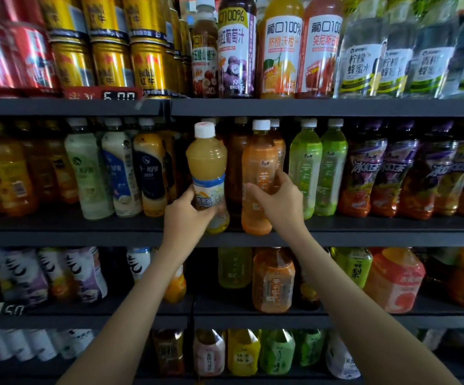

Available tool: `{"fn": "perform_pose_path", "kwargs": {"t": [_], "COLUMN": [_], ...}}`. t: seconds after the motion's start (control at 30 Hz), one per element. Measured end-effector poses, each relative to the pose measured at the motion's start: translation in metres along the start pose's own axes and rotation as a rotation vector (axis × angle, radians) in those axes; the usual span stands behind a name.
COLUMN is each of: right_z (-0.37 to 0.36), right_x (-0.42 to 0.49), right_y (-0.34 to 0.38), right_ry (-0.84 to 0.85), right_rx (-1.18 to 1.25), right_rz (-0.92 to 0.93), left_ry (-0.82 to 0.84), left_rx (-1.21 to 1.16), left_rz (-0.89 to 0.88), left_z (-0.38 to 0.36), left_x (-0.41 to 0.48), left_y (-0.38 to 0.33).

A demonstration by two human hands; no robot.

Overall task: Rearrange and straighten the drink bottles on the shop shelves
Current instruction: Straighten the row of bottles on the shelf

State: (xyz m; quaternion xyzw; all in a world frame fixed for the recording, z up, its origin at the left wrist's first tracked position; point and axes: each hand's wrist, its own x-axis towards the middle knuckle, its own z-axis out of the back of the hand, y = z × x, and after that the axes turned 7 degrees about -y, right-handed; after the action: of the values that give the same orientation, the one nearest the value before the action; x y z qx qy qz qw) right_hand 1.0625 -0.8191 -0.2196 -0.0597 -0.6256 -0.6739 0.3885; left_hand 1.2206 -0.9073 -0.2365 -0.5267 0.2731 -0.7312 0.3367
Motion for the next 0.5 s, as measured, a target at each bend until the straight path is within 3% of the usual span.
{"fn": "perform_pose_path", "kwargs": {"t": [0.2,0.37,0.5], "right_z": [-0.031,-0.038,-0.047], "right_x": [0.007,-0.024,-0.025], "right_y": [-0.002,-0.019,-0.022], "right_ry": [0.039,-0.037,-0.023], "right_rx": [-0.079,-0.353,-0.415], "right_rz": [-0.023,0.240,0.290], "left_ry": [0.077,0.077,0.072], "left_rx": [-0.098,-0.135,-0.153], "left_rz": [0.101,0.148,0.159], "left_z": [0.028,0.029,0.026], "left_x": [0.002,0.003,0.007], "left_y": [0.003,0.008,0.009]}}
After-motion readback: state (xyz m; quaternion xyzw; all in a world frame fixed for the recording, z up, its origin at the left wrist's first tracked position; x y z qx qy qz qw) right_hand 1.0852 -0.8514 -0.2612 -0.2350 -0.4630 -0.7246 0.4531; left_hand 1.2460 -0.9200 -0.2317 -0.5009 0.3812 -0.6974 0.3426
